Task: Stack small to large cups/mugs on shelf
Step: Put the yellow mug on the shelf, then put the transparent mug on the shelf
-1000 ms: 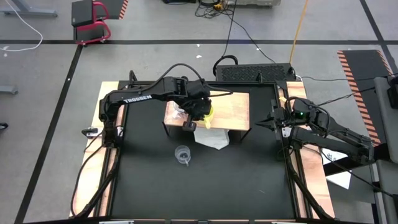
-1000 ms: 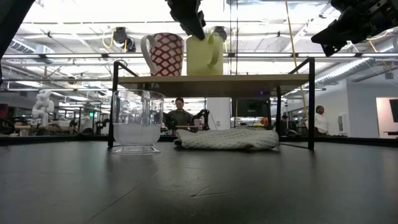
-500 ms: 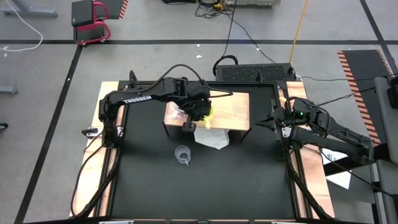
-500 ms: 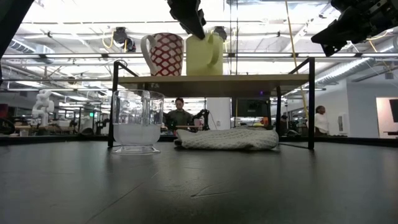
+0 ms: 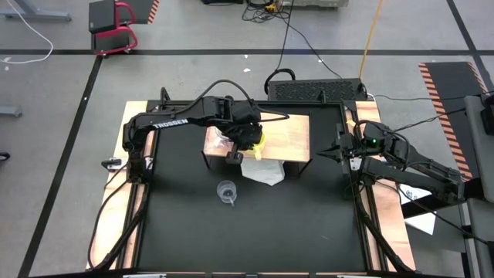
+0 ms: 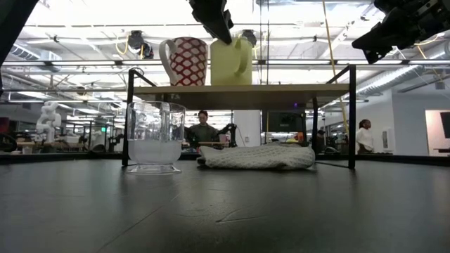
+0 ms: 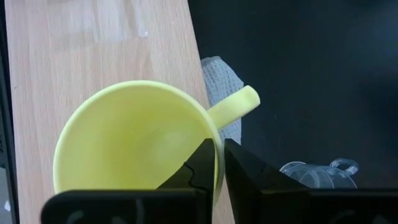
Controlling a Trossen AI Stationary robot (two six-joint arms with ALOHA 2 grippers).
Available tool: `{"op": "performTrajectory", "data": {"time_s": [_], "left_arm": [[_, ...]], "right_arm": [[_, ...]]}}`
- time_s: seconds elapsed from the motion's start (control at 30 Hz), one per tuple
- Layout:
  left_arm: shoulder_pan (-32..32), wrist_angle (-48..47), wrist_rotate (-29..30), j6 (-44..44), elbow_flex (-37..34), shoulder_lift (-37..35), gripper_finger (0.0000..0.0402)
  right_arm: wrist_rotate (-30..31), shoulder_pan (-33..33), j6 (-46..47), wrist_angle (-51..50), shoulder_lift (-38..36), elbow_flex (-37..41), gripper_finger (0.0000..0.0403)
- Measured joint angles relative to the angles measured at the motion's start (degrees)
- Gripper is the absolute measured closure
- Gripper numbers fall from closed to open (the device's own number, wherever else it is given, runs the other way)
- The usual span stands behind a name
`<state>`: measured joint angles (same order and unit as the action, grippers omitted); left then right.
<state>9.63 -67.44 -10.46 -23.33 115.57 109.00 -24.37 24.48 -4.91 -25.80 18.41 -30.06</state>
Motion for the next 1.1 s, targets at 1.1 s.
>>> {"op": "performTrajectory", "data": {"time_s": [1.1], "left_arm": [[0.04,-0.80,2.23,-0.48,0.02,-0.40,0.0258]], "right_arm": [[0.00,0.00,-0.01,-0.12,-0.01,0.00,0.0403]]}}
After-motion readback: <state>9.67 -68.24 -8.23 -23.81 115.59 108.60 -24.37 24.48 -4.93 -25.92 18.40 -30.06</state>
